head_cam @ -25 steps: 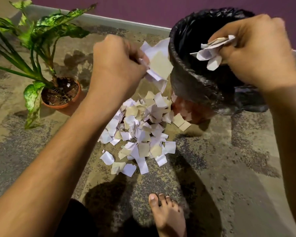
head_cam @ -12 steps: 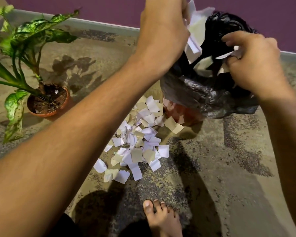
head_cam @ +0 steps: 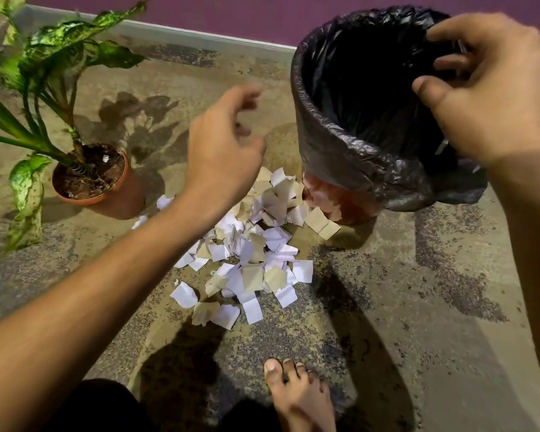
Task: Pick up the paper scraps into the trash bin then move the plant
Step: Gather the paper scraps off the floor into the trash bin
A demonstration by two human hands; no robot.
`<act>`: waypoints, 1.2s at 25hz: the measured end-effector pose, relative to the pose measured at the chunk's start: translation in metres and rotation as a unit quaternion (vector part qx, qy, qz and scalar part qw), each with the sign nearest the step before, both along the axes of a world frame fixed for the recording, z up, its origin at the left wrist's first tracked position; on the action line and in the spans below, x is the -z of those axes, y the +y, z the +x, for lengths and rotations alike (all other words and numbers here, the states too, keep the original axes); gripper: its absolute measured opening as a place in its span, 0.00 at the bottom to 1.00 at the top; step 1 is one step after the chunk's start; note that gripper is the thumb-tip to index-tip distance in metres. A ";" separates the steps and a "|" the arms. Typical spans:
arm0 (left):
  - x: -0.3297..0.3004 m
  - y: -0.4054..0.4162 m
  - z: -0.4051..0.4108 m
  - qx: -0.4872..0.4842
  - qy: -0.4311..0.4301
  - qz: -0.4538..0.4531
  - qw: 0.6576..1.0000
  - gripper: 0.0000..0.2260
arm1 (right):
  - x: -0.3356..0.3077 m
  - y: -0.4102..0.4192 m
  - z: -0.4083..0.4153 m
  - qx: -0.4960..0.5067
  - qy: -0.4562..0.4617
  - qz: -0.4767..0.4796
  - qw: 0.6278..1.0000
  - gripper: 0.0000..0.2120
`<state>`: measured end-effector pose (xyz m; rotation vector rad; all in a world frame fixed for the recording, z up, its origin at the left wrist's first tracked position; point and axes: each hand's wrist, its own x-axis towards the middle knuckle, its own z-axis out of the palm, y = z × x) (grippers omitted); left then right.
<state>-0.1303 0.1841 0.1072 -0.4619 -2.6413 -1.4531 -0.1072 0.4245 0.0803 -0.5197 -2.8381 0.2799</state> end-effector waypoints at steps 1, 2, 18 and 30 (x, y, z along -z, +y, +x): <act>0.016 -0.013 0.005 -0.019 -0.025 -0.018 0.999 0.25 | 0.031 -0.029 0.005 0.006 -0.135 -0.052 0.989 0.36; 0.032 -0.026 0.010 -0.038 -0.060 -0.042 0.997 0.26 | 0.087 -0.071 0.053 -0.034 -0.241 -0.025 0.970 0.30; 0.169 -0.092 0.064 0.059 -0.448 -0.481 0.751 0.63 | 0.153 -0.098 0.068 -0.280 -0.328 -0.066 0.900 0.56; 0.193 -0.081 0.087 0.070 -0.283 -0.481 0.827 0.46 | 0.182 -0.139 0.077 -0.370 -0.202 -0.025 0.907 0.38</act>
